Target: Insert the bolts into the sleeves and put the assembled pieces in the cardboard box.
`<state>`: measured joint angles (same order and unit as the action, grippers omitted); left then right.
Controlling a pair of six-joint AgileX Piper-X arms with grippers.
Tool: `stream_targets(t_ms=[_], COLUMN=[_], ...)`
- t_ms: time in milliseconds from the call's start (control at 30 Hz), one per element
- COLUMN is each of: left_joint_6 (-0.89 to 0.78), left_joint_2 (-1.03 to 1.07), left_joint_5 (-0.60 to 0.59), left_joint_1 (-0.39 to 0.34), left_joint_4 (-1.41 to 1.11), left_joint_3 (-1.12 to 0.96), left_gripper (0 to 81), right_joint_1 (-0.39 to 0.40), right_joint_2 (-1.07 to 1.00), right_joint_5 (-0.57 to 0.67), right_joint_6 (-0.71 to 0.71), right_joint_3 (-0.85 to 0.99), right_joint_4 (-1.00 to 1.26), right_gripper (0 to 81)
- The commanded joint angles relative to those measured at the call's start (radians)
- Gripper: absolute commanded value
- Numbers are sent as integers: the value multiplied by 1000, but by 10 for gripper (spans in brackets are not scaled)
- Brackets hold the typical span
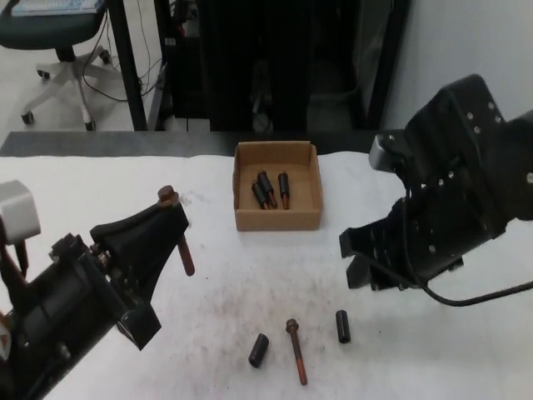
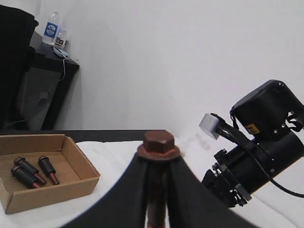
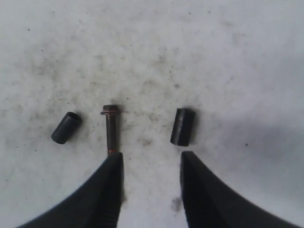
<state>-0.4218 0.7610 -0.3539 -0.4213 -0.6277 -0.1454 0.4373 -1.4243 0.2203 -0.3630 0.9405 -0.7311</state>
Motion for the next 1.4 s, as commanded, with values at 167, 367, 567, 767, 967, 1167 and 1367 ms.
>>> stream_targets(t_ms=[167, 367, 567, 767, 967, 1167, 1367], left_joint_6=[-6, -6, 69, 85, 85, 86, 86], left_joint_2=[-11, -19, -68, -77, -77, -76, -76], left_joint_5=[9, 9, 9, 9, 9, 9, 9], left_joint_1=[2, 2, -1, -1, -1, -1, -1], left_joint_4=[64, 209, 221, 221, 221, 225, 274], left_joint_3=[-4, -4, -4, -4, -4, -4, -4], left_gripper=[4, 4, 4, 4, 4, 4, 4], right_joint_1=[7, 7, 7, 7, 9, 9, 9], right_joint_2=[-100, -201, -298, -344, -377, -418, -421], right_joint_5=[-5, -5, -21, -49, -54, -54, -66], right_joint_6=[-78, -88, -63, -39, -18, -14, 50], right_joint_3=[11, 65, 192, 257, 257, 257, 257], right_joint_4=[-81, -132, -194, -218, -218, -218, -208], right_gripper=[339, 339, 339, 339, 339, 339, 339])
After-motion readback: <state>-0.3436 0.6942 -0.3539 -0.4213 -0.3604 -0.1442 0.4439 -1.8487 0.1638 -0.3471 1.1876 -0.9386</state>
